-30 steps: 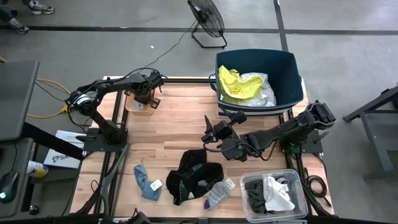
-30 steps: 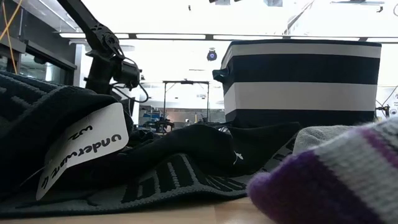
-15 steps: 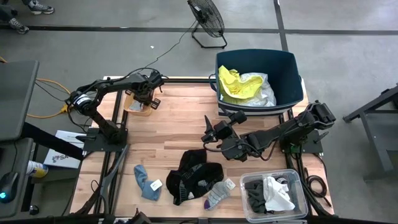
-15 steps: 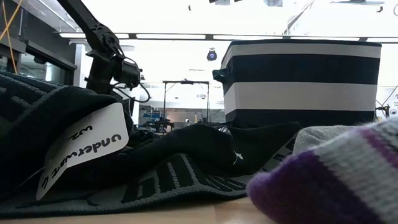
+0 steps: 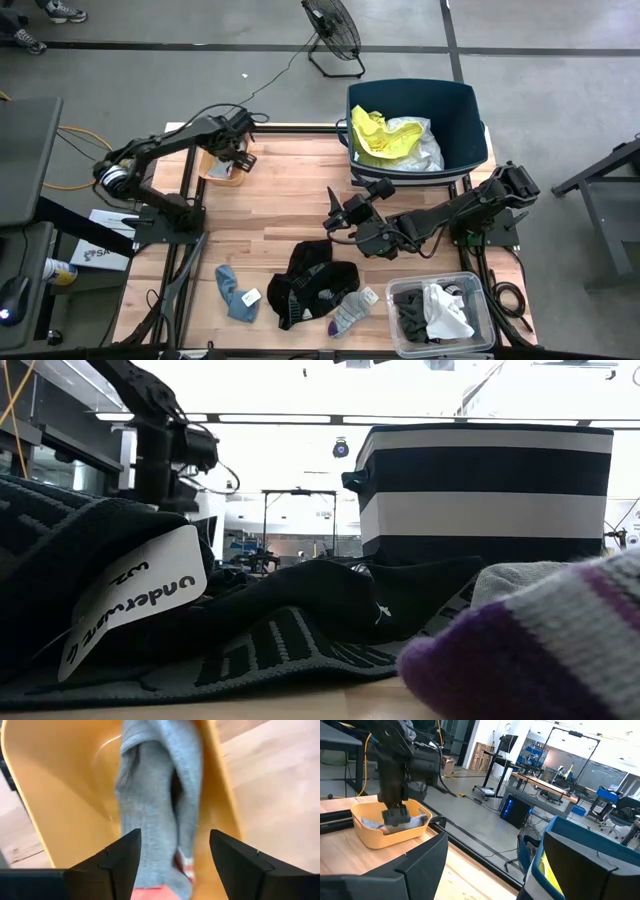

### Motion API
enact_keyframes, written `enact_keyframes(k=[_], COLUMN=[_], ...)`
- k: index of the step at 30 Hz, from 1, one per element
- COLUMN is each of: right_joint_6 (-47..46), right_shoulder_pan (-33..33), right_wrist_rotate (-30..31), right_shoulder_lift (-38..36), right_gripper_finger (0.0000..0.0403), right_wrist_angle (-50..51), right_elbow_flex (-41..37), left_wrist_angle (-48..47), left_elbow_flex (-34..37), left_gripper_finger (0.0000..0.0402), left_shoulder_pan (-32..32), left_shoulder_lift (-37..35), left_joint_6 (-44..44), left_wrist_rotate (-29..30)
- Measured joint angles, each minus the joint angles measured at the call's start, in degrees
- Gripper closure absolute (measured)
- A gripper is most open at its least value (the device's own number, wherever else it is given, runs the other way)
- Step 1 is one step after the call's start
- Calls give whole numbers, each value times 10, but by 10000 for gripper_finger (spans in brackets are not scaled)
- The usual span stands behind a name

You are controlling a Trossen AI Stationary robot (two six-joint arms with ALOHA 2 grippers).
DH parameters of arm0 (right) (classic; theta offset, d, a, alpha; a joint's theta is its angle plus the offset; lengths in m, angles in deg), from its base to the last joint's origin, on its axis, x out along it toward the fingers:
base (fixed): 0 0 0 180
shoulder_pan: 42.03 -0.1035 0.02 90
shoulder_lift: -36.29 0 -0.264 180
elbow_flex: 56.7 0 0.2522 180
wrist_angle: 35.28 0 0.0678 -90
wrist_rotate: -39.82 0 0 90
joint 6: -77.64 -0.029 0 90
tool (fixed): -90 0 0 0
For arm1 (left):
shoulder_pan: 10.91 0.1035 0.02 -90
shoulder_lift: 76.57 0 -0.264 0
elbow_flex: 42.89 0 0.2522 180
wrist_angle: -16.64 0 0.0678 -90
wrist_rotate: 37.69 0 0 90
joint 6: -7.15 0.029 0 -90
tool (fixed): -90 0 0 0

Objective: Pick & Place Cloths
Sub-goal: Put the blue sock into the yellow bin

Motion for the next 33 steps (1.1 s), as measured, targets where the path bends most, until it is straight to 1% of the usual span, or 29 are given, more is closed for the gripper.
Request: enact_keyframes(k=[4, 10, 13, 17, 22, 25, 28, 33], right_joint_6=[-2, -3, -3, -3, -17, -48, -74, -94], right_shoulder_pan=[0, 0, 0, 0, 0, 1, 1, 1], right_wrist_rotate=[0, -26, -30, -30, -34, -61, -78, -80], right_shoulder_lift=[0, 0, 0, 0, 0, 0, 0, 0], right_gripper_finger=[82, 82, 82, 82, 82, 82, 82, 82], right_wrist_angle=[0, 0, 1, 6, 25, 50, 74, 100], right_elbow_flex=[0, 0, 0, 0, 0, 0, 0, 0], left_wrist_angle=[0, 2, 2, 2, 1, 1, 0, -4], left_elbow_flex=[0, 0, 0, 0, 0, 0, 0, 0], left_gripper_finger=[172, 172, 172, 172, 172, 172, 172, 172], left_shoulder_pan=[0, 0, 0, 0, -5, -29, -68, -154], left_shoulder_lift=[-48, -123, -161, -208, -256, -273, -285, -290], left_joint_6=[16, 38, 57, 86, 138, 147, 147, 114], left_wrist_rotate=[-47, -82, -100, -154, -264, -298, -303, -303])
